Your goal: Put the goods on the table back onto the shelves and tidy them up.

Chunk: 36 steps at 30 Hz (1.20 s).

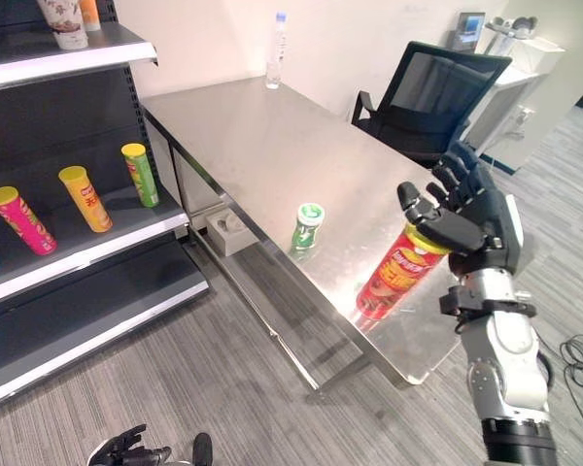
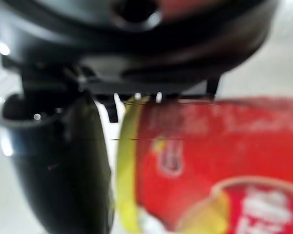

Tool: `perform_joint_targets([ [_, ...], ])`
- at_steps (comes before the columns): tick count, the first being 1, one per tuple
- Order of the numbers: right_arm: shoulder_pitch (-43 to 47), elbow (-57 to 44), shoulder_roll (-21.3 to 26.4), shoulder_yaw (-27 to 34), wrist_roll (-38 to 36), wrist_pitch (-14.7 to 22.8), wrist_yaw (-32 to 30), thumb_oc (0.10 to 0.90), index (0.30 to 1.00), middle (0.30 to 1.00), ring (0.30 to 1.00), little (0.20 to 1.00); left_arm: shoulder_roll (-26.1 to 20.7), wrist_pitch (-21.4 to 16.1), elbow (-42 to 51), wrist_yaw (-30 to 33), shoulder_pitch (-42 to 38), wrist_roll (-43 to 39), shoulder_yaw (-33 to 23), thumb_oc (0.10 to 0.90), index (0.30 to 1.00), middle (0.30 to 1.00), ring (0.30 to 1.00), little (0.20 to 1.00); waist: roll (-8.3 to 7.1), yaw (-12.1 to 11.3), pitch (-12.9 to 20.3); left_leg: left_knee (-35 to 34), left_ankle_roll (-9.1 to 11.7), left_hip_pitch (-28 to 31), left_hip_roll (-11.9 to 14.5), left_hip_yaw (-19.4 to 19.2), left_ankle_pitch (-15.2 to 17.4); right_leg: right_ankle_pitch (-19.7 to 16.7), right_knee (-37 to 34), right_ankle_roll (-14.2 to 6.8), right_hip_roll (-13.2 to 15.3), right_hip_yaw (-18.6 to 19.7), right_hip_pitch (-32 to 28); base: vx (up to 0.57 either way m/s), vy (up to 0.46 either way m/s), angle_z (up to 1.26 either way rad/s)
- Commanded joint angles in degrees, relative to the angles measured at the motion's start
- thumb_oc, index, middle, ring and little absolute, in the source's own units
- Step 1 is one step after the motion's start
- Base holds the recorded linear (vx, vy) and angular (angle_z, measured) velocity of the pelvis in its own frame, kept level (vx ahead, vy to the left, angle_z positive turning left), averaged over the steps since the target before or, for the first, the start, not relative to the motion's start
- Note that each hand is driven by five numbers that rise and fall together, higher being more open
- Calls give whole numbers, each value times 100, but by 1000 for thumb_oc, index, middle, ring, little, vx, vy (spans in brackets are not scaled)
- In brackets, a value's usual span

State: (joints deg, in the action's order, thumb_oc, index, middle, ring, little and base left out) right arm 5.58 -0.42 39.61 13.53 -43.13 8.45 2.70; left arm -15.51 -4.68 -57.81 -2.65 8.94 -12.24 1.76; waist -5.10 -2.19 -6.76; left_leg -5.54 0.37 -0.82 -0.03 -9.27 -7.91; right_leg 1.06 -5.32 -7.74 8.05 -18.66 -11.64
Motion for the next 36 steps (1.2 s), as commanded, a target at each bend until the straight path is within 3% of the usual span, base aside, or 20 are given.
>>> perform_joint_targets([
  [1, 692, -697, 575, 452, -190, 618, 354, 800, 900, 900, 900, 900, -180, -165, 28, -52, -116, 35, 163, 800, 900, 900, 900, 900, 84, -210, 388, 54, 401, 549, 469, -13, 831, -207, 32, -185, -15, -12, 355, 0, 0, 0],
  [8, 756, -834, 381, 598, -555, 743, 351, 800, 900, 900, 900, 900, -177, -140, -14, -55, -103, 44, 177, 800, 900, 900, 900, 900, 85, -195, 399, 54, 413, 556, 491, -6, 832, -192, 32, -175, -33, -11, 356, 0, 0, 0],
  [29, -339, -788, 2001, 844, -70, -183, 1668, 800, 900, 900, 900, 900, -202, -258, 69, -346, -84, 294, 5, 800, 900, 900, 900, 900, -35, 13, 395, 54, 523, 496, 605, -116, 755, -218, 32, -179, -100, 38, 479, -3, -3, 0],
  [36, -709, -701, 2277, 899, 492, -315, 1720, 800, 900, 900, 900, 900, -193, -258, 82, -373, -93, 371, -14, 800, 900, 900, 900, 900, -54, 62, 394, 54, 541, 460, 618, -126, 733, -224, 32, -179, -106, 2, 495, 0, 0, 0],
])
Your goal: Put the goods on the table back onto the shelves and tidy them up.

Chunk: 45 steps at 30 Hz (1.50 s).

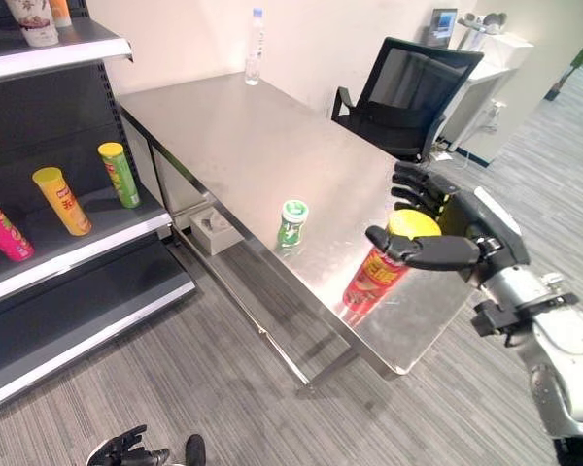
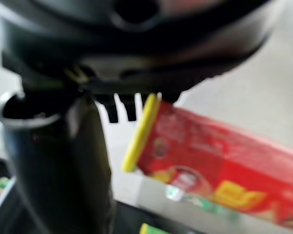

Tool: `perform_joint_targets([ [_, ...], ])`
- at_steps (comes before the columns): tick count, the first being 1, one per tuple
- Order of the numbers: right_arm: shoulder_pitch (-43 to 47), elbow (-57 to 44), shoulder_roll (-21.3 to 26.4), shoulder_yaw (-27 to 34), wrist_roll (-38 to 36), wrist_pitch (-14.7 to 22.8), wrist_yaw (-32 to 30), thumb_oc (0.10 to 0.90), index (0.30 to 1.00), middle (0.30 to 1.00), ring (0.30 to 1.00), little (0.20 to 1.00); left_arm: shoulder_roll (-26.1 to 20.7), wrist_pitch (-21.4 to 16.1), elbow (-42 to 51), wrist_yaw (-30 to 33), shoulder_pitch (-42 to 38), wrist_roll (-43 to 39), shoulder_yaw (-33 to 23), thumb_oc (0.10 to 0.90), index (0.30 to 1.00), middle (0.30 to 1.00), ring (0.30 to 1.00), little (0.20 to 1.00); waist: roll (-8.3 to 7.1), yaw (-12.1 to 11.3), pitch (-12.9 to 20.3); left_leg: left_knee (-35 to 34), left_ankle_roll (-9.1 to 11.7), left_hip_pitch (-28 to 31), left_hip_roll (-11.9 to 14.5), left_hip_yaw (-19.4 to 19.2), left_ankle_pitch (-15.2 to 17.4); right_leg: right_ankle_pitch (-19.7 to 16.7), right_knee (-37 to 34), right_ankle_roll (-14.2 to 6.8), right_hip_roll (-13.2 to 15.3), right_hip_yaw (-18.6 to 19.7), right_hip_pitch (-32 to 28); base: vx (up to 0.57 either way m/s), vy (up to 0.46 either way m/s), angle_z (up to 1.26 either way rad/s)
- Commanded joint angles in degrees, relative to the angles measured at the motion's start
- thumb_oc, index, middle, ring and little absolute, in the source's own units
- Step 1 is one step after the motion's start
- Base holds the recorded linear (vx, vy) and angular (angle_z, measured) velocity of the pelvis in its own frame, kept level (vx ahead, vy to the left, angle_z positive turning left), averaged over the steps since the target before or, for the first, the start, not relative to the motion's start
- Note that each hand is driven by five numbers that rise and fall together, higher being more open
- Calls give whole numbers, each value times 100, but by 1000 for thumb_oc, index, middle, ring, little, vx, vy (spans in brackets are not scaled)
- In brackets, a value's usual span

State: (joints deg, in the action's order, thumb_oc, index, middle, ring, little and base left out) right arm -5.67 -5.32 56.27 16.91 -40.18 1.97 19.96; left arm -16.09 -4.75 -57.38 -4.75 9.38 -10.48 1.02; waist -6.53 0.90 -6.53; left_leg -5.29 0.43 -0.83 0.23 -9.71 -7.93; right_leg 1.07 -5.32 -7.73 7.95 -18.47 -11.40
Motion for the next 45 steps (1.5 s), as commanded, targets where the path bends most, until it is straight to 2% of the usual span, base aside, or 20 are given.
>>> perform_joint_targets([
  [1, 382, -174, 630, 558, 284, 330, -25, 800, 900, 900, 900, 900, -134, -249, 48, -163, -132, 201, 52, 800, 900, 900, 900, 900, 89, -245, 371, 29, 536, 460, 592, -81, 735, -226, 32, -177, -97, -16, 473, 0, 0, 0],
  [8, 428, -43, 682, 367, 601, 327, -106, 800, 900, 900, 900, 900, -126, -248, 62, -131, -133, 173, 78, 800, 900, 900, 900, 900, 92, -244, 343, 29, 533, 459, 595, -85, 736, -241, 32, -179, -98, 6, 489, 0, 0, 0],
  [18, 884, 411, 160, 9, 946, 484, -717, 800, 900, 900, 900, 900, -142, -200, 3, -24, -104, 54, 97, 800, 900, 900, 900, 900, 88, -353, 302, 29, 496, 475, 569, -7, 744, -235, 32, -166, -95, -13, 458, 0, 0, 0],
  [25, 1029, 559, 235, -329, 1085, 432, -730, 800, 900, 900, 900, 900, -163, -179, 7, -6, -84, 5, 91, 800, 900, 900, 900, 900, 55, -409, 276, 29, 493, 462, 551, 43, 736, -237, 32, -161, -86, -49, 447, 0, 0, 0],
  [26, 1034, 555, 252, -367, 1015, 426, -708, 596, 594, 594, 594, 594, -168, -180, -7, -1, -88, -4, 89, 800, 900, 900, 900, 900, 44, -421, 263, 29, 498, 450, 549, 53, 731, -234, 32, -159, -87, -68, 450, 0, 0, 0],
  [27, 1039, 548, 261, -393, 981, 415, -687, 447, 371, 371, 371, 371, -172, -181, -2, 0, -80, -7, 93, 800, 900, 900, 900, 900, 37, -431, 259, 29, 500, 447, 550, 54, 725, -234, 32, -157, -87, -80, 446, 0, 0, 0],
  [28, 1068, 556, 261, -425, 946, 419, -688, 400, 300, 300, 300, 300, -173, -183, -13, -2, -80, -7, 105, 800, 900, 900, 900, 900, 29, -443, 250, 29, 500, 445, 550, 52, 721, -235, 32, -154, -88, -86, 443, 6, -4, 3],
  [41, 1439, 576, -280, -228, 777, 734, -1304, 400, 300, 300, 300, 300, -231, -153, 33, 125, -92, -156, 26, 800, 900, 900, 900, 900, 31, -546, 242, 29, 518, 440, 586, 157, 695, -172, 32, -108, -122, -190, 391, -10, -27, 3],
  [42, 1593, 460, -485, -164, 770, 884, -1531, 400, 300, 300, 300, 300, -233, -161, 68, 174, -64, -226, -7, 800, 900, 900, 900, 900, 67, -609, 229, 29, 538, 402, 609, 235, 654, -134, 32, -83, -153, -237, 388, -48, -97, 13],
  [45, 1838, 198, -770, -156, 646, 1089, -1718, 400, 300, 300, 300, 300, -223, -154, 111, 233, -25, -310, -34, 800, 900, 900, 900, 900, 136, -732, 182, 29, 546, 300, 624, 362, 564, -88, 32, -52, -189, -276, 406, -79, -89, 23],
])
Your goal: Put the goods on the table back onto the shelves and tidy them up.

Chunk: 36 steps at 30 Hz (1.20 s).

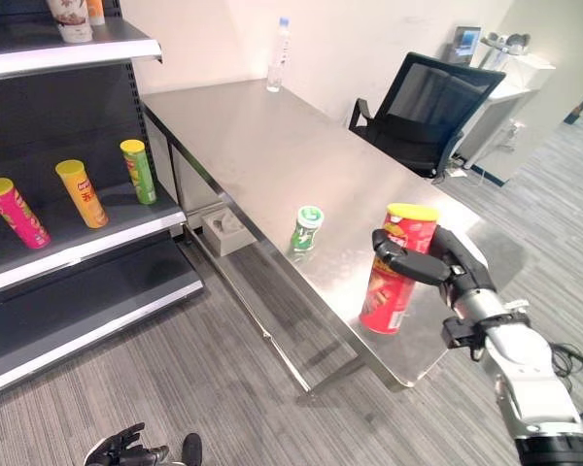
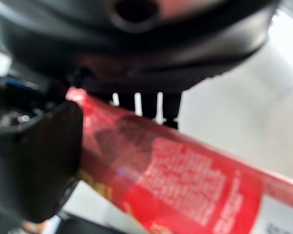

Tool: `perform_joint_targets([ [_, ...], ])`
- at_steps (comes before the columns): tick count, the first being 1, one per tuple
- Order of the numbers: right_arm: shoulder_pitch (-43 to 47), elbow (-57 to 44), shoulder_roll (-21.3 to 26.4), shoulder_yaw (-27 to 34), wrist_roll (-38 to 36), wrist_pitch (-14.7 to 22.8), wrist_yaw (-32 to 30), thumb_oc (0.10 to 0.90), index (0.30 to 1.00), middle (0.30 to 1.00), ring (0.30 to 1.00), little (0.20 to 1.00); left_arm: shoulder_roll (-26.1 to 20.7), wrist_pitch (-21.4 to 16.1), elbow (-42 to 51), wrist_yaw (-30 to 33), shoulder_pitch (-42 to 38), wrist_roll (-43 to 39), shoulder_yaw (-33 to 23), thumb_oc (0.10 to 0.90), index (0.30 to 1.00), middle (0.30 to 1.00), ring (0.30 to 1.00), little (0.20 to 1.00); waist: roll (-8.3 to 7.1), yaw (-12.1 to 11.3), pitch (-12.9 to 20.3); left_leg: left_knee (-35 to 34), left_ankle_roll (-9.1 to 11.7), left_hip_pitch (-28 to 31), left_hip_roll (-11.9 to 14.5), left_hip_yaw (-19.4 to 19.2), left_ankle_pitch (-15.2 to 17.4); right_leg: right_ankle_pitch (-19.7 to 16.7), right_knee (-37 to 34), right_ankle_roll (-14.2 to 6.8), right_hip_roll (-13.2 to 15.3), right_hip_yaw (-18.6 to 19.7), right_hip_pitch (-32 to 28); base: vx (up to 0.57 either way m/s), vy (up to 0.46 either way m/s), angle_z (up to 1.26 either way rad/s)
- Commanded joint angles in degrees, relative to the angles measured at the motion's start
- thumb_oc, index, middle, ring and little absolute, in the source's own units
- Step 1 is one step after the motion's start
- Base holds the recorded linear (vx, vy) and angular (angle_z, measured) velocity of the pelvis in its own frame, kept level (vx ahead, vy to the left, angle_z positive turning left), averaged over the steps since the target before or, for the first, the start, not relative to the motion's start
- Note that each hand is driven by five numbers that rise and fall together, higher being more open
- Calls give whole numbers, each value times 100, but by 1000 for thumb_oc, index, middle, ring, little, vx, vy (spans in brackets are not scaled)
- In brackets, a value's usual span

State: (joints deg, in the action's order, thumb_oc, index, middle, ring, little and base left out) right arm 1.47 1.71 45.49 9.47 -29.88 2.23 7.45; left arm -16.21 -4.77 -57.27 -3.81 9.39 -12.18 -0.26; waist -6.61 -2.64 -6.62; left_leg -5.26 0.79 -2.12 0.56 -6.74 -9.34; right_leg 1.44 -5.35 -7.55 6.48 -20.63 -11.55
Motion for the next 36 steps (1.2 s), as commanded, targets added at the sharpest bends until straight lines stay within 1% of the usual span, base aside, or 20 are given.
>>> perform_joint_targets([
  [1, 1207, -582, 262, 592, -369, 1142, -541, 400, 300, 300, 300, 300, -214, -154, 114, 152, -28, -167, 84, 800, 900, 900, 900, 900, 165, -425, 165, 26, 528, 375, 580, 123, 645, -94, 35, -56, -53, -90, 432, -56, -41, 33],
  [3, 1210, -589, 257, 590, -362, 1139, -549, 400, 300, 300, 300, 300, -215, -153, 116, 153, -31, -167, 80, 800, 900, 900, 900, 900, 163, -405, 164, 26, 530, 366, 579, 142, 638, -91, 35, -53, -54, -108, 430, -83, -41, 36],
  [4, 1516, -1009, 70, 641, -315, 1352, -767, 400, 300, 300, 300, 300, -200, -170, 173, 232, -57, -331, 86, 800, 900, 900, 900, 900, 240, -640, -22, 150, 615, 127, 499, 402, 498, -3, 35, 10, -46, -271, 379, -177, -62, 24],
  [8, 1755, -1383, -134, 659, -182, 1504, -1007, 400, 300, 300, 300, 300, -141, -173, 231, 304, -128, -569, 104, 800, 900, 900, 900, 900, 291, -726, -134, 626, 731, -216, 580, 516, 623, -39, 35, 70, 123, -738, 335, -169, 72, 86],
  [10, 1862, -1513, -256, 586, -136, 1526, -1023, 400, 300, 300, 300, 300, -132, -186, 196, 341, -159, -596, 72, 800, 900, 900, 900, 900, 293, -752, -139, 667, 786, -72, 838, 602, 701, -131, 57, 67, 275, -867, 334, -58, 194, 76],
  [12, 1963, -1668, -347, 413, -62, 1542, -984, 400, 300, 300, 300, 300, -142, -232, 193, 384, -176, -614, 68, 800, 900, 900, 900, 900, 309, -673, -132, 679, 847, 97, 1347, 648, 648, -215, 107, 0, 515, -982, 379, -104, 322, 58],
  [14, 2030, -1695, -315, 271, 103, 1505, -979, 400, 300, 300, 300, 300, -178, -269, 231, 446, -165, -604, 58, 800, 900, 900, 900, 900, 393, -557, -59, 733, 989, 228, 1851, 667, 305, -270, 168, -98, 710, -1030, 411, -82, 341, 42],
  [15, 2041, -1692, -314, 256, 108, 1505, -983, 400, 300, 300, 300, 300, -172, -268, 234, 447, -159, -602, 50, 800, 900, 900, 900, 900, 405, -544, -54, 713, 997, 233, 1865, 672, 293, -264, 173, -95, 698, -1035, 414, -72, 464, 66],
  [16, 2031, -1786, -326, 190, 192, 1441, -940, 400, 300, 300, 300, 300, -220, -299, 322, 495, -150, -565, 63, 800, 900, 900, 900, 900, 502, -462, 39, 754, 1187, 357, 2126, 697, 58, -375, 216, -216, 929, -1078, 448, -70, 471, 85],
  [19, 1857, -1874, -356, 214, 392, 1332, -889, 400, 300, 300, 300, 300, -229, -294, 392, 458, -147, -426, 140, 800, 900, 900, 900, 900, 653, -382, 197, 507, 1277, 548, 1894, 725, 602, -827, 229, -529, 1461, -1181, 514, -60, 621, 63],
  [22, 1648, -1870, -554, 269, 690, 1214, -929, 400, 300, 300, 300, 300, -325, -305, 407, 395, -201, -110, 237, 800, 900, 900, 900, 900, 593, -394, 316, 188, 1005, 736, 1351, 551, 1284, -1169, 493, -733, 2085, -1158, 589, 7, 552, 49],
  [24, 1537, -1935, -647, 247, 829, 1151, -944, 400, 300, 300, 300, 300, -459, -310, 523, 383, -267, -5, 309, 800, 900, 900, 900, 900, 502, -294, 166, 134, 720, 726, 938, 605, 1237, -1559, 972, -604, 2322, -775, 860, -69, 479, 64],
  [25, 1547, -1979, -654, 167, 831, 1148, -924, 400, 300, 300, 300, 300, -495, -297, 555, 417, -321, -75, 307, 800, 900, 900, 900, 900, 508, -197, 86, 97, 614, 705, 800, 629, 1158, -1389, 1155, -504, 2136, -301, 1061, -100, 685, 98],
  [26, 1623, -2024, -660, 46, 787, 1175, -843, 400, 300, 300, 300, 300, -527, -266, 583, 408, -293, -169, 182, 800, 900, 900, 900, 900, 644, -163, 44, 26, 420, 695, 581, 644, 1011, -460, 1718, -139, 1210, 309, 1442, -78, 605, 57],
  [27, 1672, -2031, -664, -14, 774, 1188, -817, 400, 300, 300, 300, 300, -520, -245, 545, 401, -265, -181, 142, 800, 900, 900, 900, 900, 658, -194, 32, 26, 357, 715, 520, 650, 1011, -219, 1819, -43, 946, 246, 1462, -83, 571, 66],
  [29, 1752, -1932, -603, -483, 947, 1202, -699, 400, 300, 300, 300, 300, -373, -174, 432, 443, -104, -323, -32, 800, 900, 900, 900, 900, 496, -287, -111, 64, 209, 646, 132, 679, 984, 208, 1601, 242, -136, 200, 1608, -45, 217, 13],
  [31, 1829, -2036, -612, -718, 1151, 1096, -624, 400, 300, 300, 300, 300, -227, -179, 459, 406, -33, -321, -27, 800, 900, 900, 900, 900, 299, -405, -84, 262, 207, 509, -182, 898, 1061, -3, 712, 312, -296, 534, 1134, 72, 36, 44],
  [33, 1733, -2041, -552, -887, 1290, 1092, -572, 400, 300, 300, 300, 300, -40, -209, 580, 394, 52, -457, -35, 800, 900, 900, 900, 900, 248, -492, -166, 958, 275, 256, -283, 882, 1281, -160, 308, 276, -214, 393, 794, 61, -23, 45],
  [34, 1686, -2042, -553, -889, 1298, 1064, -540, 400, 300, 300, 300, 300, -15, -203, 615, 376, 75, -446, -14, 800, 900, 900, 900, 900, 262, -481, -200, 1172, 326, 154, -277, 827, 1323, -181, 202, 263, -198, 319, 707, -58, 79, 89],
  [36, 1546, -2025, -564, -980, 1357, 1005, -459, 400, 300, 300, 300, 300, 65, -156, 674, 353, 128, -447, 34, 800, 900, 900, 900, 900, 368, -441, -285, 1538, 482, -189, 73, 409, 1304, -159, 35, 199, -104, 130, 552, -8, 256, 138],
])
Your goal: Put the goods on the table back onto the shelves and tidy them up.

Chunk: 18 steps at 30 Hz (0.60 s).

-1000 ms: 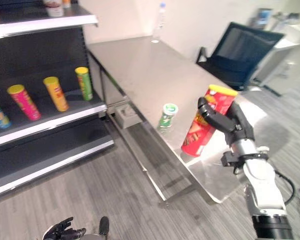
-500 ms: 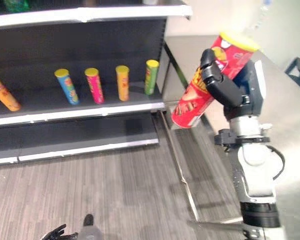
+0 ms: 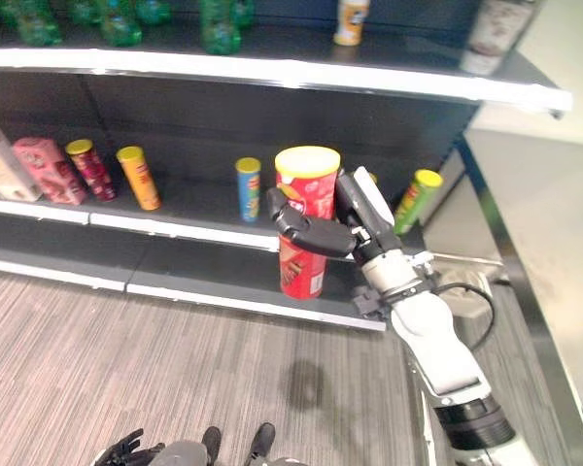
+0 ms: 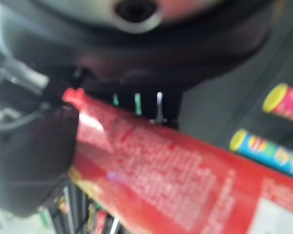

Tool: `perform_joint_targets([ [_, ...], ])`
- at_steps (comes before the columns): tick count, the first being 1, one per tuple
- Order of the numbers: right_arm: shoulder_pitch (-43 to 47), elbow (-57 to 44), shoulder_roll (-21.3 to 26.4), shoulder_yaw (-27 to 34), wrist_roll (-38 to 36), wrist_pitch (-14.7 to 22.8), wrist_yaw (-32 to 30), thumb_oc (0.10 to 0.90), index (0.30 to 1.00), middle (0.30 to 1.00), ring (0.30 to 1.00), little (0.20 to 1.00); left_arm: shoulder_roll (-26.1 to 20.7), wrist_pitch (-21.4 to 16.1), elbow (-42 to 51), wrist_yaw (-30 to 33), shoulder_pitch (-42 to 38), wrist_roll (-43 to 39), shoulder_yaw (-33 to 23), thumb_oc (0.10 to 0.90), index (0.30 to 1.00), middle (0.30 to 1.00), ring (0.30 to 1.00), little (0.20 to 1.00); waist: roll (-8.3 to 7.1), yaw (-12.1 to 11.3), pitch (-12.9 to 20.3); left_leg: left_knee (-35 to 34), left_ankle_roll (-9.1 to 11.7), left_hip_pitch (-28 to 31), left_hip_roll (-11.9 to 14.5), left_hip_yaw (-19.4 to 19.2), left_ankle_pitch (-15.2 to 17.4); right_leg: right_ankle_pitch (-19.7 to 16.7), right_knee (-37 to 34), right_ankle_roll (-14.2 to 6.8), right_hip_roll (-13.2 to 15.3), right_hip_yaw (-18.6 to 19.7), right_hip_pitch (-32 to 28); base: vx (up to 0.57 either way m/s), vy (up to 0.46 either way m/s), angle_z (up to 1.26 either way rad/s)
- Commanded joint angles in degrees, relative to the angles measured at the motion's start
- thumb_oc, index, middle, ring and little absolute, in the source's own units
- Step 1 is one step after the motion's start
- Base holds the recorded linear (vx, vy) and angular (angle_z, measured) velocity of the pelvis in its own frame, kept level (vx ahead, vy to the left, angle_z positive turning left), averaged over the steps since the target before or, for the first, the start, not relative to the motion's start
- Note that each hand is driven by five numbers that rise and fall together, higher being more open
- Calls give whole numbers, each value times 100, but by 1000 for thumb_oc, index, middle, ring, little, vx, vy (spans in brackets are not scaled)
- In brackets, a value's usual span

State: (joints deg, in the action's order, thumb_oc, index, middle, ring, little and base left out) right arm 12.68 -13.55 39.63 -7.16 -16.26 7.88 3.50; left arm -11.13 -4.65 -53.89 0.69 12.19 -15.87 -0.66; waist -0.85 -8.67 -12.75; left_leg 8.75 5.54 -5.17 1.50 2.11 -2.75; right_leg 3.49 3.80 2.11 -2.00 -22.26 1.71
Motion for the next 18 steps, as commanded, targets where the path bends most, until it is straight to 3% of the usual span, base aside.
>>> perform_joint_targets([
  [1, 370, -483, -19, 506, 235, 386, 21, 400, 300, 300, 300, 300, -440, -167, 243, -83, -117, -26, 2, 800, 900, 900, 900, 900, -219, 131, 382, -244, 57, 108, 441, -391, 434, -375, -880, -858, 919, 380, -704, 125, 380, 97],
  [2, 345, -465, -46, 479, 281, 395, 19, 400, 300, 300, 300, 300, -436, -174, 244, -54, -109, -42, 5, 800, 900, 900, 900, 900, -209, 143, 397, -414, 103, 118, 667, -320, 282, -361, -880, -884, 985, 390, -676, 215, 691, 35],
  [3, 303, -339, -63, 423, 426, 453, -78, 400, 300, 300, 300, 300, -477, -225, 322, 16, -114, -105, 79, 800, 900, 900, 900, 900, -114, 227, 407, -928, 305, -1, 1418, -157, -211, -254, -853, -1056, 1237, 500, -621, 144, 457, -32],
  [4, 301, -338, -62, 421, 427, 454, -79, 400, 300, 300, 300, 300, -475, -224, 325, 16, -109, -106, 80, 800, 900, 900, 900, 900, -102, 223, 408, -975, 316, 29, 1437, -164, -233, -248, -851, -1049, 1219, 502, -625, 160, 532, -33],
  [6, 200, -302, -96, 505, 480, 470, -194, 400, 300, 300, 300, 300, -538, -252, 388, 65, -98, -26, 150, 800, 900, 900, 900, 900, 62, 309, 455, -1310, 491, -46, 1724, -122, -490, -176, -838, -1185, 1391, 568, -716, 212, 595, -5],
  [7, 25, -325, -224, 653, 664, 417, -255, 400, 300, 300, 300, 300, -601, -221, 307, 55, -121, 168, 271, 800, 900, 900, 900, 900, 376, 404, 630, -1362, 647, -51, 1658, -134, -520, -209, -784, -1364, 1688, 537, -918, 262, 694, -10],
  [8, 12, -336, -226, 660, 668, 412, -255, 400, 300, 300, 300, 300, -603, -224, 303, 56, -122, 170, 276, 800, 900, 900, 900, 900, 370, 406, 629, -1358, 644, -49, 1648, -130, -516, -210, -788, -1370, 1697, 530, -928, 309, 747, -28],
  [9, -58, -342, -282, 704, 772, 372, -282, 400, 300, 300, 300, 300, -632, -221, 330, 37, -139, 251, 334, 800, 900, 900, 900, 900, 430, 424, 665, -1276, 640, -69, 1502, -145, -401, -318, -708, -1432, 1963, 494, -971, 231, 522, -14],
  [10, -37, -311, -463, 686, 918, 306, -328, 400, 300, 300, 300, 300, -774, -214, 389, -5, -140, 377, 379, 800, 900, 900, 900, 900, 411, 418, 635, -923, 445, -50, 1066, -174, -83, -560, -291, -1405, 2441, 547, -869, 281, 730, -8],
  [12, 137, -313, -642, 520, 940, 283, -334, 400, 300, 300, 300, 300, -890, -183, 425, -12, -72, 426, 289, 800, 900, 900, 900, 900, 421, 327, 571, -859, 137, 87, 674, -467, 170, -944, 180, -1304, 2976, 379, -496, 149, 622, -36],
  [13, 222, -306, -703, 426, 953, 278, -360, 400, 300, 300, 300, 300, -939, -179, 416, 0, -52, 398, 232, 800, 900, 900, 900, 900, 457, 272, 540, -873, 32, 179, 560, -623, 237, -1045, 309, -1210, 3133, 99, -397, 50, 485, -59],
  [14, 201, -288, -734, 393, 923, 301, -354, 400, 300, 300, 300, 300, -985, -176, 418, -16, -33, 407, 206, 800, 900, 900, 900, 900, 493, 277, 484, -892, -47, 254, 470, -716, 279, -919, 515, -1137, 3121, -7, -345, 69, 485, -92],
  [16, 164, -248, -673, 393, 927, 235, -286, 400, 300, 300, 300, 300, -991, -131, 330, -87, -22, 452, 197, 800, 900, 900, 900, 900, 549, 475, 399, -1030, -199, 464, 227, -669, 258, -489, 958, -890, 2375, 595, 15, 118, 417, -54],
  [18, 354, -219, -665, 312, 855, 255, -313, 400, 300, 300, 300, 300, -948, -122, 244, -82, -10, 411, 143, 800, 900, 900, 900, 900, 576, 431, 344, -1214, -257, 606, 75, -684, 216, -235, 734, -845, 1847, 552, 26, 121, 235, 35],
])
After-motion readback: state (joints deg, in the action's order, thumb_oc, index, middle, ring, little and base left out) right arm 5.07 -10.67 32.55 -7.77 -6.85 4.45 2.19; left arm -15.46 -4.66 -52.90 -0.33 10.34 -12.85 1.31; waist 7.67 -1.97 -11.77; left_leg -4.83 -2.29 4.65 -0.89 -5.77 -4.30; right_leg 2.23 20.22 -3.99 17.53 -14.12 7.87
